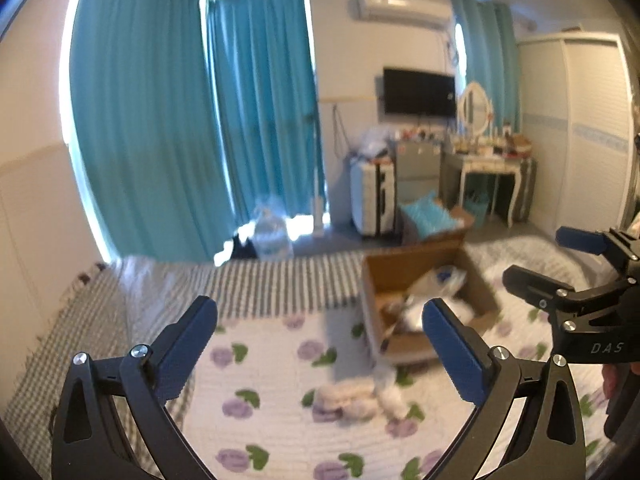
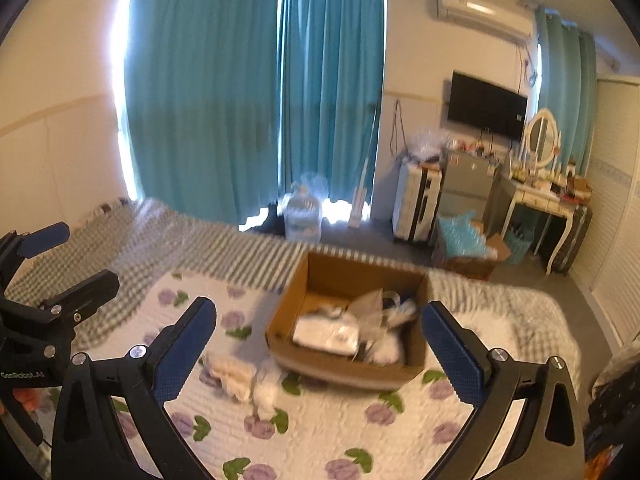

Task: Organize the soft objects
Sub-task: 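Grasp the white tissue with the right tool while the left tool grasps the lace cloth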

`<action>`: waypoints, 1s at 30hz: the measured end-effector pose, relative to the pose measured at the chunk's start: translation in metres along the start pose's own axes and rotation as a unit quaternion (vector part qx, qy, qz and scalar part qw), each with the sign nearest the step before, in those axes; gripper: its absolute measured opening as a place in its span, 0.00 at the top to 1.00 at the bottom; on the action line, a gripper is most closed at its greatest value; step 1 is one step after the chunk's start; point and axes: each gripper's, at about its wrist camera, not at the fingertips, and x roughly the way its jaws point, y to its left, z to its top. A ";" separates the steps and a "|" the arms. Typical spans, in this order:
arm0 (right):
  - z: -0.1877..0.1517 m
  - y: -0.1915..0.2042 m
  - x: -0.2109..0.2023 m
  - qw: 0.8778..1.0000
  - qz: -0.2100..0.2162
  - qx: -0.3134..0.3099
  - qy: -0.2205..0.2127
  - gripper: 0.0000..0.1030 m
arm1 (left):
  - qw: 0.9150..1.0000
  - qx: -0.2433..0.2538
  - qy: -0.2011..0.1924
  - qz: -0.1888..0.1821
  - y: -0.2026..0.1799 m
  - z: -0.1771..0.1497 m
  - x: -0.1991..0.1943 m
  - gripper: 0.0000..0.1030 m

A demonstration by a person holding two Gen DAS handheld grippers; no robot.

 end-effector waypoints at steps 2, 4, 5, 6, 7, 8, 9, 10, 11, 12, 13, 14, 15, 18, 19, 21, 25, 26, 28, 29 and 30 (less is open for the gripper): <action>-0.018 0.002 0.025 1.000 0.005 0.001 0.022 0.00 | 1.000 0.001 0.027 0.000 0.002 -0.021 0.026 0.00; -0.035 0.004 0.054 0.999 0.005 0.000 0.050 0.00 | 0.999 -0.001 0.050 -0.007 0.001 -0.038 0.048 0.00; -0.044 0.006 0.067 0.998 0.006 -0.002 0.061 0.00 | 0.998 -0.002 0.061 -0.008 -0.001 -0.047 0.059 0.00; -0.052 0.007 0.080 0.997 0.006 -0.004 0.072 0.00 | 0.998 -0.004 0.069 -0.009 -0.002 -0.054 0.068 0.00; -0.059 0.009 0.091 0.997 0.006 -0.007 0.080 0.00 | 0.997 -0.006 0.079 -0.007 -0.002 -0.063 0.081 0.00; -0.066 0.010 0.103 0.996 0.006 -0.010 0.090 0.00 | 0.996 -0.007 0.086 -0.006 -0.002 -0.071 0.087 0.00; -0.075 0.012 0.116 0.995 0.007 -0.013 0.100 0.00 | 0.995 -0.010 0.096 -0.007 0.000 -0.081 0.098 0.00; -0.083 0.013 0.129 0.994 0.007 -0.015 0.111 0.00 | 0.994 -0.013 0.105 -0.008 0.001 -0.088 0.107 0.00; -0.089 0.013 0.139 0.993 0.009 -0.015 0.118 0.00 | 0.993 -0.016 0.115 -0.009 0.002 -0.099 0.117 0.00; -0.097 0.014 0.151 0.991 0.014 -0.014 0.129 0.00 | 0.992 -0.017 0.123 -0.009 0.003 -0.106 0.123 0.00; -0.105 0.015 0.161 0.990 0.021 -0.014 0.138 0.00 | 0.991 -0.017 0.132 -0.011 0.005 -0.113 0.129 0.00; -0.112 0.016 0.170 0.989 0.027 -0.014 0.147 0.02 | 0.989 -0.018 0.143 -0.010 0.006 -0.122 0.136 0.00; -0.120 0.019 0.180 0.987 0.035 -0.015 0.155 0.03 | 0.988 -0.019 0.151 -0.008 0.007 -0.128 0.140 0.00; -0.138 0.027 0.203 0.982 0.059 -0.017 0.177 0.13 | 0.985 -0.020 0.173 -0.004 0.010 -0.139 0.150 0.00; -0.144 0.030 0.211 0.980 0.071 -0.019 0.187 0.19 | 0.984 -0.023 0.177 -0.005 0.011 -0.141 0.151 0.00; -0.152 0.036 0.221 0.975 0.088 -0.023 0.201 0.30 | 0.983 -0.026 0.179 -0.009 0.010 -0.143 0.152 0.00; -0.161 0.041 0.225 0.969 0.128 -0.019 0.209 0.65 | 0.985 -0.026 0.172 -0.006 0.007 -0.145 0.149 0.00; -0.160 0.041 0.220 0.969 0.135 -0.019 0.205 0.69 | 0.985 -0.029 0.170 -0.008 0.008 -0.146 0.149 0.00; -0.156 0.038 0.210 0.973 0.126 -0.024 0.194 0.69 | 0.985 -0.031 0.172 -0.009 0.007 -0.147 0.148 0.00; -0.153 0.036 0.205 0.974 0.124 -0.024 0.188 0.69 | 0.984 -0.030 0.173 -0.012 0.004 -0.147 0.147 0.00; -0.150 0.030 0.198 0.976 0.124 -0.017 0.181 0.69 | 0.985 -0.029 0.172 -0.014 0.002 -0.146 0.146 0.00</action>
